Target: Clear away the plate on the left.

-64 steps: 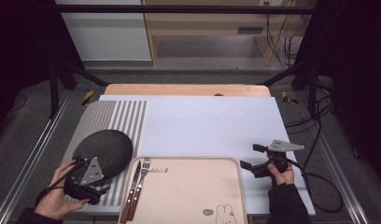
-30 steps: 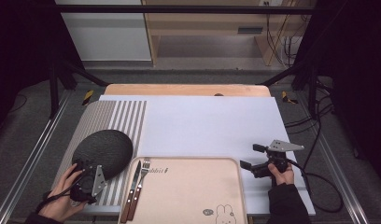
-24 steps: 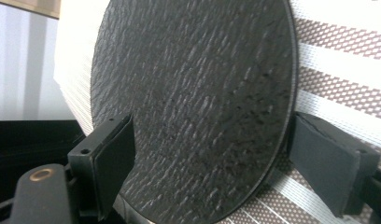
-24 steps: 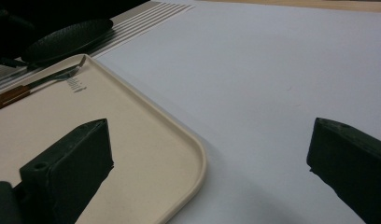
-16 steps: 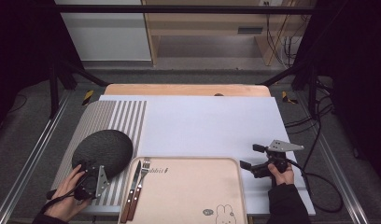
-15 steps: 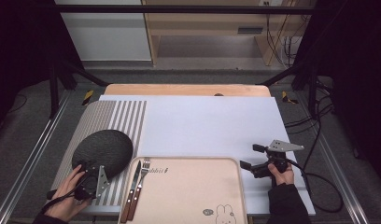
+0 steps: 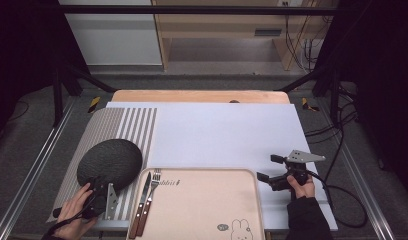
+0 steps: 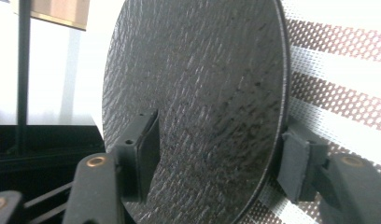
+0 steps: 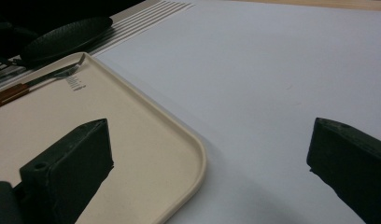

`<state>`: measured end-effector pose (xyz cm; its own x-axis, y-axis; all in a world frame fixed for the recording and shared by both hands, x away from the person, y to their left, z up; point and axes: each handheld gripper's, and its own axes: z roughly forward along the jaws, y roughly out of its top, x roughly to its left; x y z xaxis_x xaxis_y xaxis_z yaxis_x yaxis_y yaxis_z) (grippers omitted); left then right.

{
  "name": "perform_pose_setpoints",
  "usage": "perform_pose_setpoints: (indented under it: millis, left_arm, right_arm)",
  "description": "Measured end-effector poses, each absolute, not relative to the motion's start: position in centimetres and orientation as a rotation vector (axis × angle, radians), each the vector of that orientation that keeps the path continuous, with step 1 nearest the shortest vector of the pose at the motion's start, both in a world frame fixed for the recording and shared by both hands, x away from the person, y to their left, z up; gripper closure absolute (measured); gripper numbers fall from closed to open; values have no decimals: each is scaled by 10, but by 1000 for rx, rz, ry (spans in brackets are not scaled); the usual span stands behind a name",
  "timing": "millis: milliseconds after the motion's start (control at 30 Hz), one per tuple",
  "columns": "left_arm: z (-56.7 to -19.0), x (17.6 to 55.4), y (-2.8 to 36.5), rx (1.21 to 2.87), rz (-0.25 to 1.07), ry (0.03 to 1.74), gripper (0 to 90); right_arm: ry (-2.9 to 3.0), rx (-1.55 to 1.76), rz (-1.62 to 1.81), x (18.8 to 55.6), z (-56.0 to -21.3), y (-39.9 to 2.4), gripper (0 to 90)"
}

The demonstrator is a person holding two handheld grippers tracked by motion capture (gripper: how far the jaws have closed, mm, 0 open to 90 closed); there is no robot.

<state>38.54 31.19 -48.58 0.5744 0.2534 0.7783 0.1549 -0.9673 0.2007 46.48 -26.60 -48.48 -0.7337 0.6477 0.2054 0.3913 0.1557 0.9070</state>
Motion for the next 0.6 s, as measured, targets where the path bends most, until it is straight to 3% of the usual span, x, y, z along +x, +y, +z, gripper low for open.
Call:
perform_pose_setpoints:
  millis: [333, 600]
  left_arm:
    - [-497, 378, 308, 2686, 1471, 237, 553]
    - [-501, 379, 307, 2676, 1523, 208, 571]
  right_arm:
    - [2195, 1011, 1619, 464, -484, -266, 3]
    - [2197, 1012, 1621, 464, -484, -266, 4]
